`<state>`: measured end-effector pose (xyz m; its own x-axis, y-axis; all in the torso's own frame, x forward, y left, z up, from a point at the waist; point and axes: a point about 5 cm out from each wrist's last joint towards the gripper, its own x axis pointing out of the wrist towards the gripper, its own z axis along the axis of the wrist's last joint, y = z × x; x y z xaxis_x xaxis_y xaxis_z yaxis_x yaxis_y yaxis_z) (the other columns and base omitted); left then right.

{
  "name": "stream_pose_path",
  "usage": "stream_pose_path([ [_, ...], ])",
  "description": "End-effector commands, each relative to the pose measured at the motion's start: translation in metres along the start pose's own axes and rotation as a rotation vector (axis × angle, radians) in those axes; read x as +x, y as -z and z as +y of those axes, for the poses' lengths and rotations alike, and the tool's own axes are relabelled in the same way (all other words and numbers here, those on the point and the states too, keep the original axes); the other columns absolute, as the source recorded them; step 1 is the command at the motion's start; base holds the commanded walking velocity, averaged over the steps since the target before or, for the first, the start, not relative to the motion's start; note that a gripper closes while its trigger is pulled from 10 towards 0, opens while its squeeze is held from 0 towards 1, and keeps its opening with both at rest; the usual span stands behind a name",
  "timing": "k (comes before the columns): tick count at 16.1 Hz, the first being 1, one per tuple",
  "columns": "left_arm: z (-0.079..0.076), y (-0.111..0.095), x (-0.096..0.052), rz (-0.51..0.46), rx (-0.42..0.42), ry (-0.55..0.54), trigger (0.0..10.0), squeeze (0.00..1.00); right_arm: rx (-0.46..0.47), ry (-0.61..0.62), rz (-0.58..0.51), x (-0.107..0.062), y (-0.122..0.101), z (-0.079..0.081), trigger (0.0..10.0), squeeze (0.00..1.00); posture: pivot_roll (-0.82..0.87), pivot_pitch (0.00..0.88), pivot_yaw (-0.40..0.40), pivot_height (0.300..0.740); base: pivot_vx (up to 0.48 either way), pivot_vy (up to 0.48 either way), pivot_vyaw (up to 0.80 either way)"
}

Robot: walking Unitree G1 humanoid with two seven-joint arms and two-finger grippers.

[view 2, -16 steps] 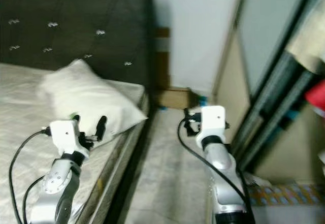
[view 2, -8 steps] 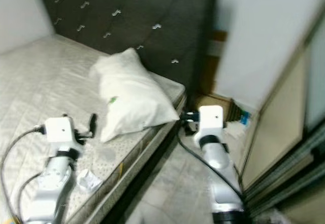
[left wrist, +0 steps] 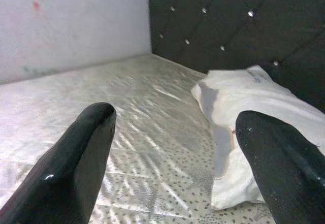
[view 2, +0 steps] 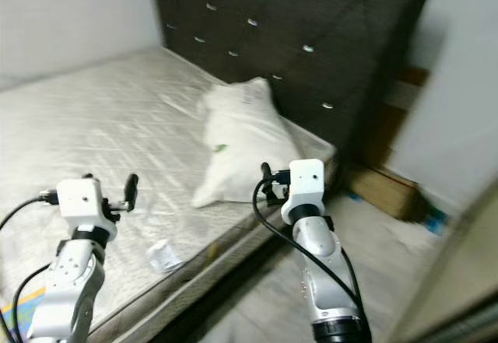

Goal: Clean up the room

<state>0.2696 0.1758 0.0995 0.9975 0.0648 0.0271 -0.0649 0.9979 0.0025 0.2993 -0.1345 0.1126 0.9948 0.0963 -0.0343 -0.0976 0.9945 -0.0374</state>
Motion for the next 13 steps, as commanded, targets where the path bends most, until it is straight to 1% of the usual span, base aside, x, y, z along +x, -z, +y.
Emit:
stream_pose_path([
  [1,-0.0051,-0.001,0.0008,-0.004,-0.015,0.033,10.0,0.0,0.006,0.018,-0.007,0.0003,-0.0017,-0.0052,10.0,0.0,-0.01,0.0,-0.023,0.74,0.0,0.0,0.8],
  [6,-0.0053,-0.0016,0.0001,-0.012,-0.009,0.029,10.0,0.0,0.04,0.031,-0.004,0.0006,-0.0012,-0.0049,10.0,0.0,0.0,0.0,-0.022,0.74,0.0,0.0,0.8],
  [7,-0.007,-0.0037,0.0001,-0.046,-0.012,0.041,10.0,0.0,0.047,0.035,-0.002,0.0009,-0.0013,-0.0057,10.0,0.0,0.0,0.0,-0.022,0.74,0.0,0.0,0.8],
  [8,-0.0069,-0.0034,-0.0006,-0.05,-0.001,0.023,10.0,0.0,0.055,0.043,0.0,0.0012,-0.0012,-0.0071,10.0,0.0,0.0,0.0,-0.022,0.74,0.0,0.0,0.8],
  [10,-0.007,-0.0008,-0.0022,-0.029,0.003,0.007,10.0,0.0,0.073,0.06,0.008,0.0018,-0.0002,-0.0103,10.0,0.0,0.0,0.0,-0.022,0.74,0.0,0.0,0.8],
  [12,-0.0088,-0.0016,-0.0037,-0.034,0.014,0.022,10.0,0.0,0.075,0.058,0.01,0.0016,0.0001,-0.0092,10.0,0.0,0.0,0.0,-0.022,0.74,0.0,0.0,0.8],
  [13,-0.0094,-0.0019,-0.0029,-0.032,0.001,0.023,10.0,0.0,0.076,0.056,0.01,0.0016,0.0002,-0.0087,10.0,0.0,0.0,0.0,-0.023,0.74,0.0,0.0,0.8],
])
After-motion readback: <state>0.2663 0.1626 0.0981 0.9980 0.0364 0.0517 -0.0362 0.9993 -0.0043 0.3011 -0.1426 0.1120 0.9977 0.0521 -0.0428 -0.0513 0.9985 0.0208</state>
